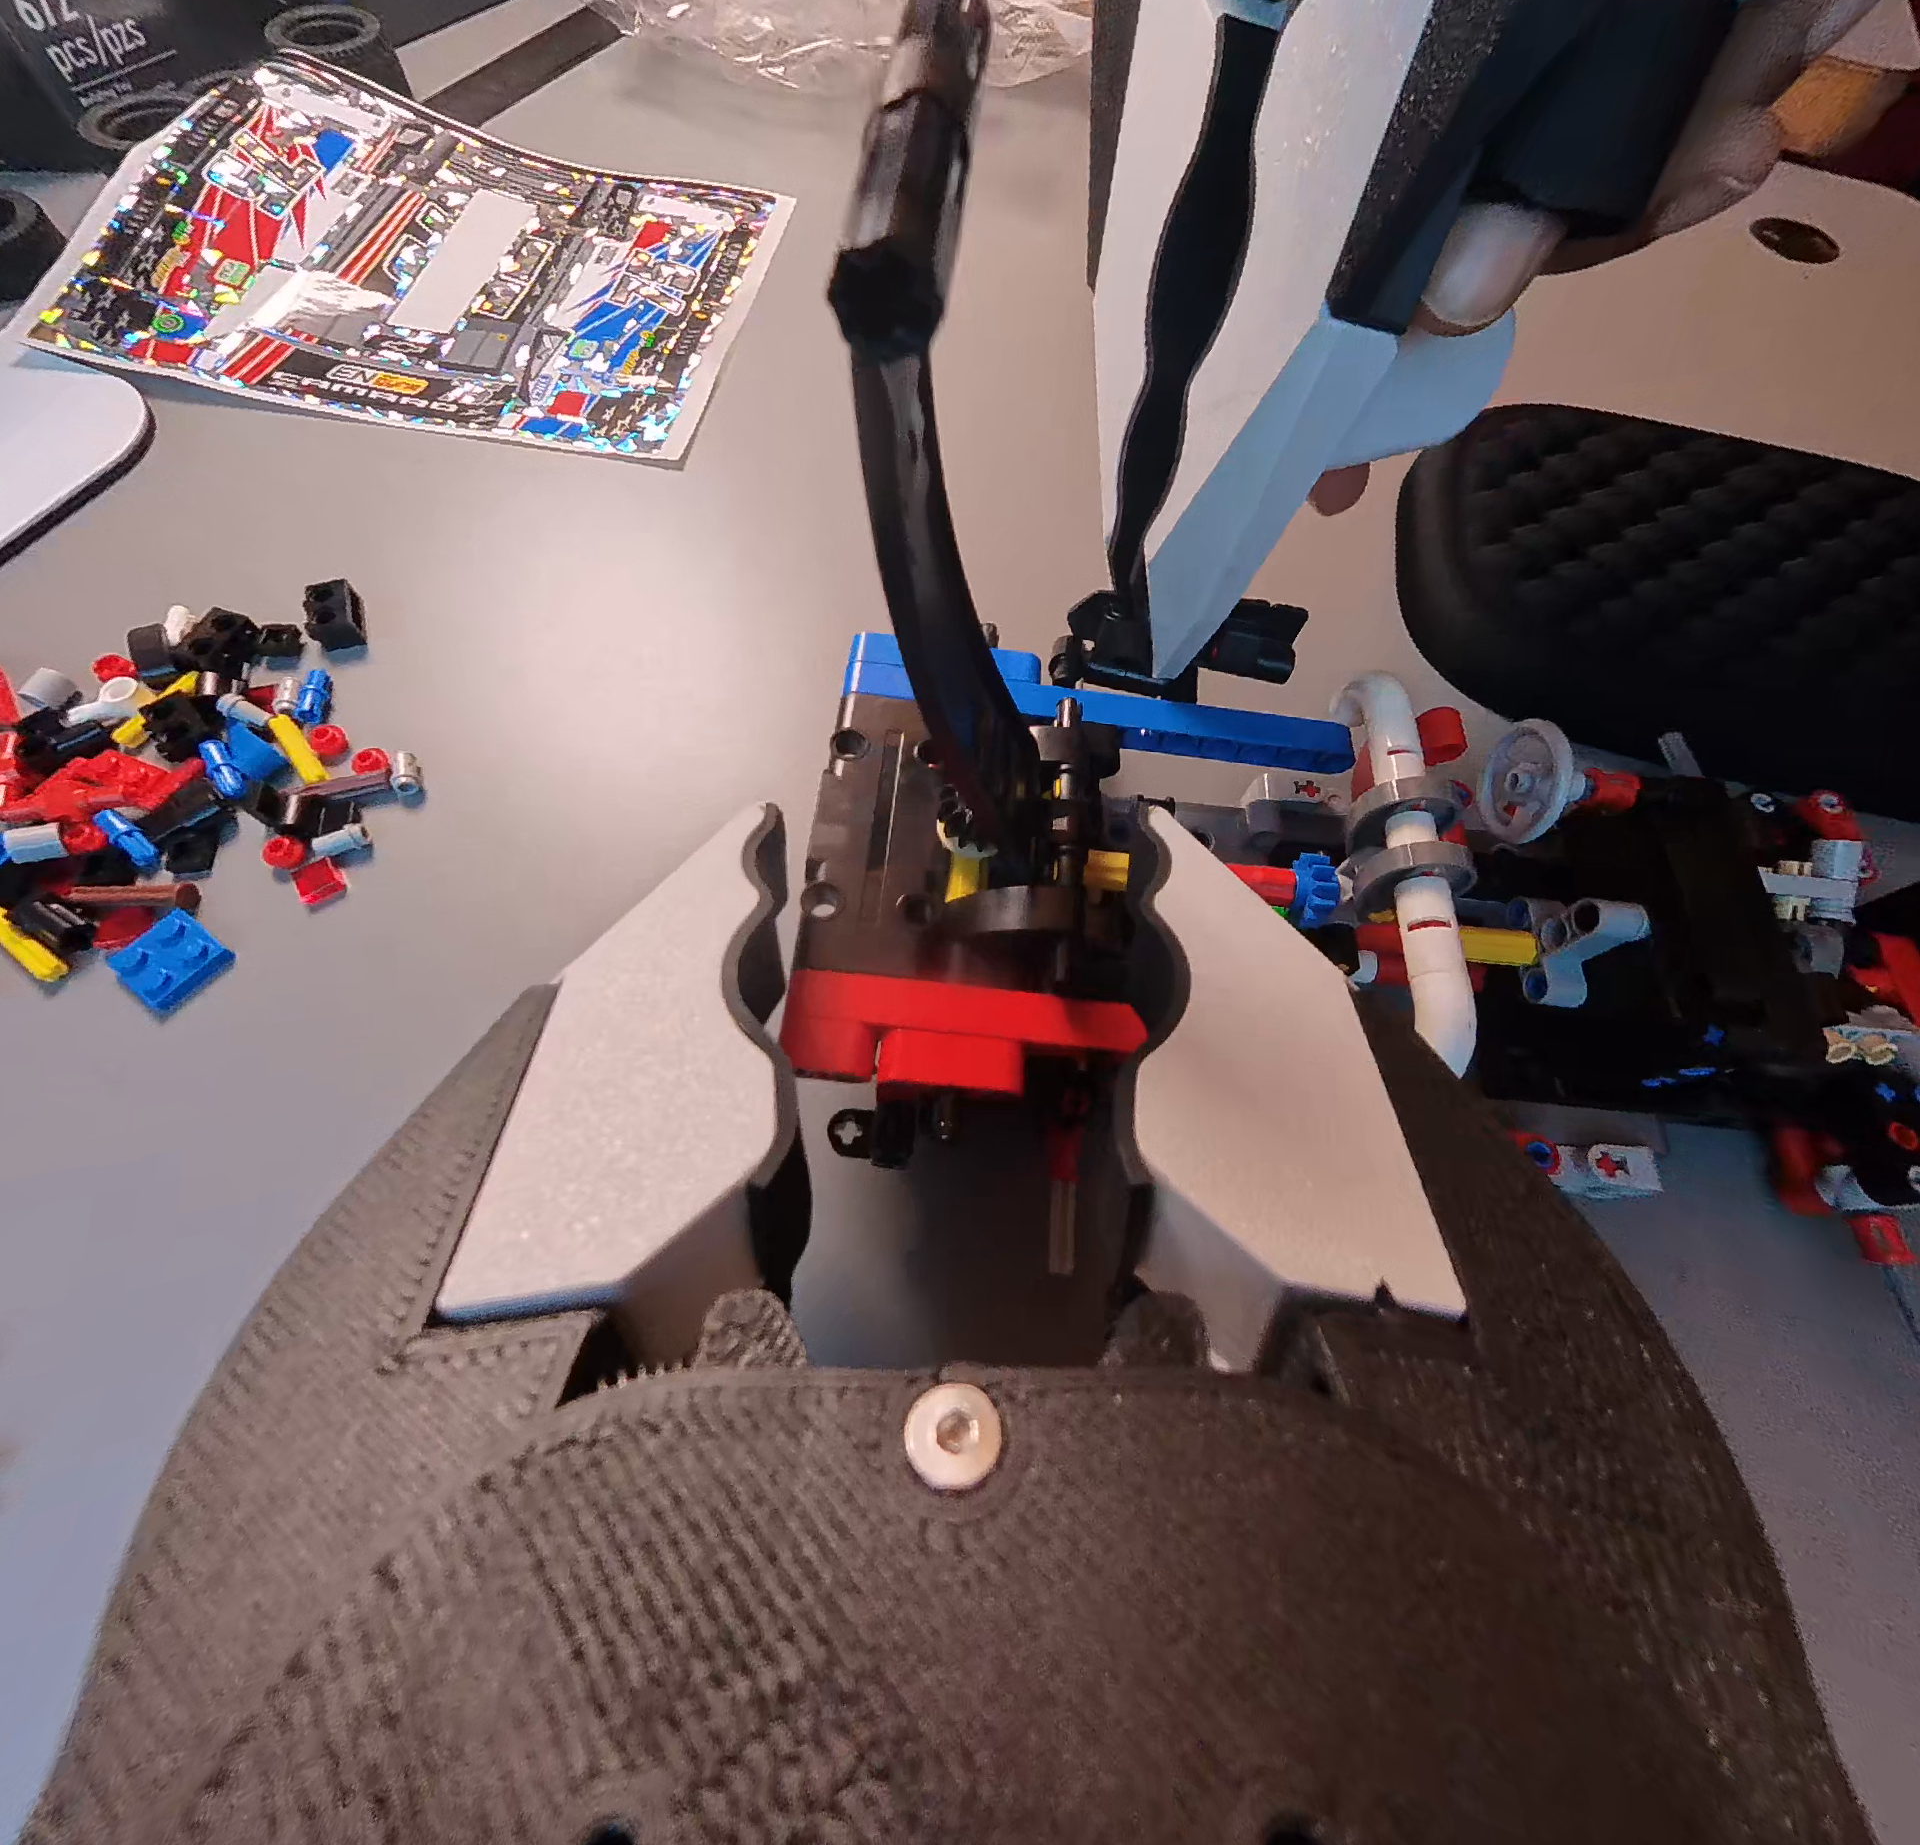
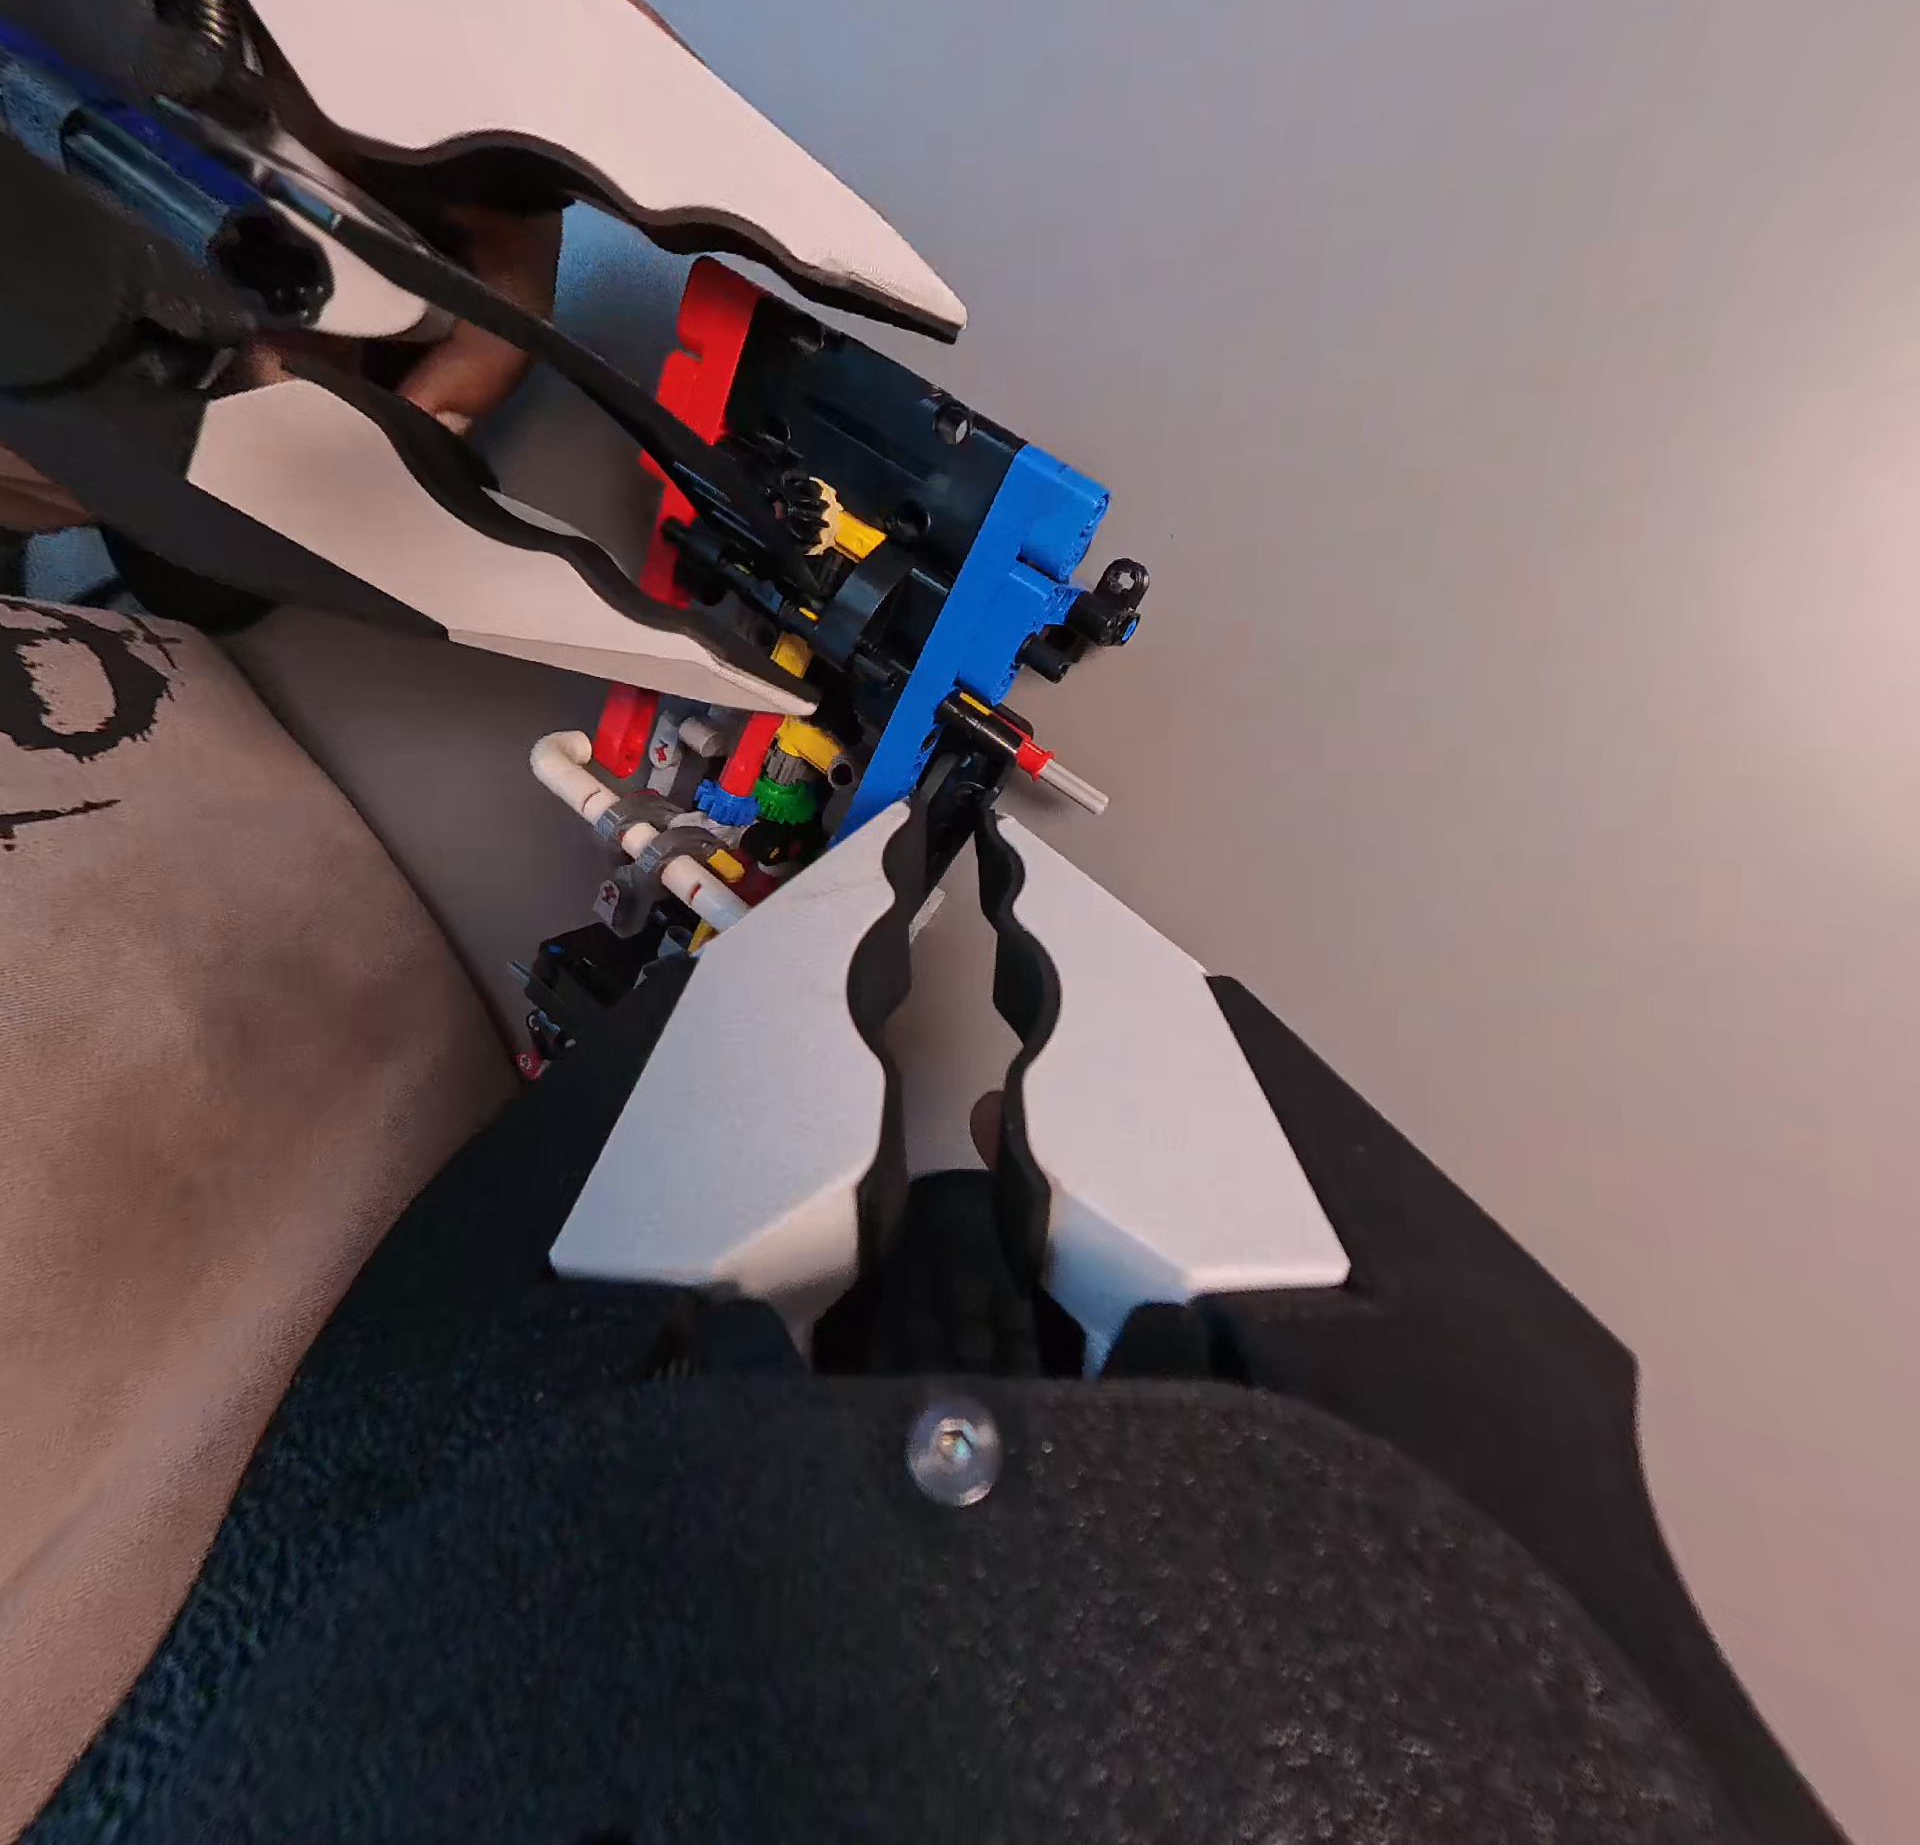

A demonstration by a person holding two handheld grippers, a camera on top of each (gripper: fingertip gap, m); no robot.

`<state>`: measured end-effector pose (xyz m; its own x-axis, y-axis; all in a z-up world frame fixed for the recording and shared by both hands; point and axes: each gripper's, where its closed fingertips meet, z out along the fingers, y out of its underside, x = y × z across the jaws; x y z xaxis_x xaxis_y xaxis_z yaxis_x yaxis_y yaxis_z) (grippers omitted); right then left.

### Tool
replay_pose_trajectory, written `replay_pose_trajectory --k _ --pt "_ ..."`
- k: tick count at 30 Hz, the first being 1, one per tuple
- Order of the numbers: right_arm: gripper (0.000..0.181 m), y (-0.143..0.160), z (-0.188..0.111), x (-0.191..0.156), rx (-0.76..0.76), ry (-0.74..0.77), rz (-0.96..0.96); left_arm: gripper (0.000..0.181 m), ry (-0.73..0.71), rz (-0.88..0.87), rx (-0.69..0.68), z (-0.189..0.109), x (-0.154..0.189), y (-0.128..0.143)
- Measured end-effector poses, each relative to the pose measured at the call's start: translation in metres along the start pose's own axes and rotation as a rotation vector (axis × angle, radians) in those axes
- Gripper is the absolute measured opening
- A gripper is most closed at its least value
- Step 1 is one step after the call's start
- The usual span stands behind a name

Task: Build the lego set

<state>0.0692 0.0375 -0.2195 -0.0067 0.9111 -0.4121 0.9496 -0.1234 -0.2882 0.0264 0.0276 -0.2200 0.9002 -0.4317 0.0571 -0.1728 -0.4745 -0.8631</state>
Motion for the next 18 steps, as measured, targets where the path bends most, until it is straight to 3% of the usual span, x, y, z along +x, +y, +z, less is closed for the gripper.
replay_pose_trajectory --k 5,14,18 --pt "0.007 -0.0004 -0.0012 0.0012 -0.056 0.039 -0.046 0.057 0.024 -0.015 -0.003 0.0010 0.0020 0.0004" --pt "0.007 -0.0083 0.0024 0.0033 0.188 0.040 0.073 0.057 -0.028 -0.024 0.003 -0.0009 0.0002 0.0009" --pt "0.007 -0.0051 0.0013 0.0041 0.132 0.109 -0.003 0.056 -0.036 -0.006 0.010 -0.0004 0.0016 -0.0001"
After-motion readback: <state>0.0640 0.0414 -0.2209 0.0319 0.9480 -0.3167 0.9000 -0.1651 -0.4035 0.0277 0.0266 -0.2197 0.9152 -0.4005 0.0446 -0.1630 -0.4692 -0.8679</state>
